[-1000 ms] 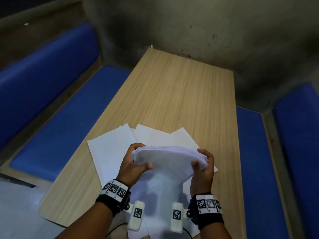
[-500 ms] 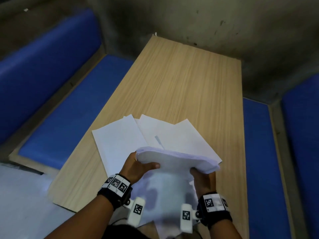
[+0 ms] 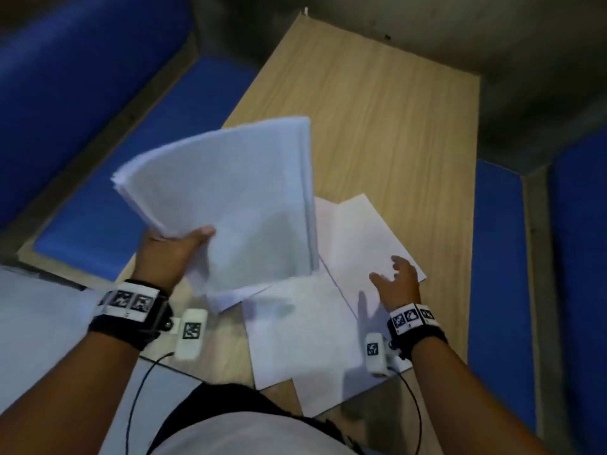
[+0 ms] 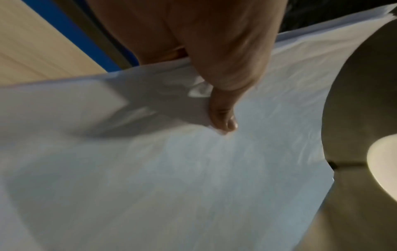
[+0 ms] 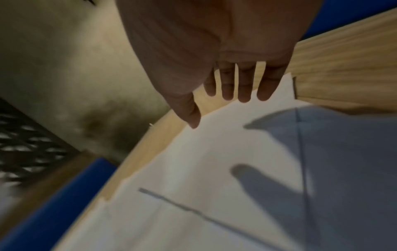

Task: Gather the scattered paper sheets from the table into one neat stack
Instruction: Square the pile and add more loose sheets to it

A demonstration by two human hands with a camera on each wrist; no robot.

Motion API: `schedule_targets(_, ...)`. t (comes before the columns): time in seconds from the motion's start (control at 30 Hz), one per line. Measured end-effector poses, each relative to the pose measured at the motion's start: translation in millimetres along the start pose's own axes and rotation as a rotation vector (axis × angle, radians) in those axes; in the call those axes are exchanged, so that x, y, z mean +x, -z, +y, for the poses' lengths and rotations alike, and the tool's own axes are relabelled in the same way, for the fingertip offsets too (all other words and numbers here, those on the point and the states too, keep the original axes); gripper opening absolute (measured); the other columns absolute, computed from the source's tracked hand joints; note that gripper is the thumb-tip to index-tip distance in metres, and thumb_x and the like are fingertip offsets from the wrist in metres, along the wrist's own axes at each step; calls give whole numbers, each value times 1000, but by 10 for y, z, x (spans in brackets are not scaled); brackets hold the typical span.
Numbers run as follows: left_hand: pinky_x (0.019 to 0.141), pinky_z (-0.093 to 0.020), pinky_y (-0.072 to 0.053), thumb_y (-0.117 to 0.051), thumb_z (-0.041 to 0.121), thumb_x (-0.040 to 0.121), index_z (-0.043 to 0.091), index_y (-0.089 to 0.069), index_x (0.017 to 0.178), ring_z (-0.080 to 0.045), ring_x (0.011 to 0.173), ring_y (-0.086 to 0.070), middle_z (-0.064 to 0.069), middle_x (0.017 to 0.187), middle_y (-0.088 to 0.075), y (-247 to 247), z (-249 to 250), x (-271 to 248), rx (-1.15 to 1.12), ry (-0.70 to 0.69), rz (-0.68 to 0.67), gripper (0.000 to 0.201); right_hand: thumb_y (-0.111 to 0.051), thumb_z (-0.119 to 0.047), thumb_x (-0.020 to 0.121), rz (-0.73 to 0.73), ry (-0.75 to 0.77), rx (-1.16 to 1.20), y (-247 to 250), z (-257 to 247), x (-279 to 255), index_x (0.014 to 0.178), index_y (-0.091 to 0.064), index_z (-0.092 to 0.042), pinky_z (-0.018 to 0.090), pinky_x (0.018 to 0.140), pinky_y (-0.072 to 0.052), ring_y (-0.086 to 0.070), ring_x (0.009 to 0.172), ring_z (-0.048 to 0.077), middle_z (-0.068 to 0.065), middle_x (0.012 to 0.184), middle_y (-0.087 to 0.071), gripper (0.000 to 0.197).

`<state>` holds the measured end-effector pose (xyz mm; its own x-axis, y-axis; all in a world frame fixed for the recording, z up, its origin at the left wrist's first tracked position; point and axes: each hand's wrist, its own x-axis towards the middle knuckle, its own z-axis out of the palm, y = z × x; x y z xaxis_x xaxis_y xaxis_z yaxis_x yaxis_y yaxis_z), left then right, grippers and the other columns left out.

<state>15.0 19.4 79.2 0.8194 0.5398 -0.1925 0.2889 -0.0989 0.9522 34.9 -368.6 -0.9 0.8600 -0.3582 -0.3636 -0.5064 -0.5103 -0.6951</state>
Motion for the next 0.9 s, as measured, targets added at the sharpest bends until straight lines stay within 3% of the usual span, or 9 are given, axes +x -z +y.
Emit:
schedule_targets(0.1,63,-9,-51,-78,25,85,11,-64,105,-2,77,-65,-13,108,-67,379,-179,148,16,50,7,28,-79,-38,77,60,-1,-304,-35,61,361,143,-37,-14,52,106,-39,-43,135,30,7,150,-36,83)
schedule_targets(0.17,83,-29,-59,-79,32,82,18,-64,97,9,63,-67,2,93,-74,642,-339,197,2,104,10,25,-78,-46,75,67,-7,-449,-32,25,601,148,-30,-14,57,108,-34,-34,141,32,6,155,-31,93)
schedule_targets(0.23,95,-43,-56,-84,48,69,15,-73,85,-6,70,-72,11,75,-78,839,-504,195,1,153,28,39,-79,-47,74,34,-45,-493,-23,-43,866,151,-24,-13,58,110,-32,-30,143,34,8,158,-28,101)
schedule_targets(0.3,94,-39,-54,-87,51,63,10,-77,83,-17,74,-69,3,76,-78,974,-625,126,17,130,61,47,-84,-45,68,-4,-78,-593,-33,-63,1089,152,-20,-12,58,109,-35,-34,141,37,13,155,-33,110)
schedule_targets(0.37,81,-19,-54,-82,32,75,2,-72,98,-2,71,-67,3,85,-75,1026,-691,18,1,123,92,39,-88,-44,62,-27,-96,-752,-62,-27,1217,150,-22,-9,58,105,-40,-39,136,39,17,148,-40,115)
schedule_targets(0.47,57,-7,-50,-80,33,72,11,-64,75,2,59,-63,20,53,-66,1081,-803,-99,24,173,83,27,-93,-40,56,-18,-139,-751,-62,-54,1236,135,-42,-3,55,96,-48,-52,123,42,22,133,-56,101)
schedule_targets(0.6,82,-34,-52,-86,59,52,12,-70,69,-19,74,-64,-7,75,-69,1223,-1056,-78,7,221,101,53,-84,-25,74,-89,-85,-581,60,-111,1091,111,-63,6,39,78,-51,-61,90,37,26,115,-66,53)
schedule_targets(0.73,60,-16,-50,-81,45,73,7,-66,59,0,44,-56,1,52,-64,1198,-980,-60,62,240,86,43,-74,-9,84,-106,63,-188,306,-241,801,111,-66,2,28,73,-47,-57,87,26,13,100,-65,30)
schedule_targets(0.9,69,-30,-52,-84,39,71,13,-70,51,-13,56,-61,6,50,-66,1198,-992,41,7,260,101,36,-79,-6,78,-294,201,-193,716,-505,540,104,-73,-7,23,67,-48,-66,80,13,4,90,-71,27)
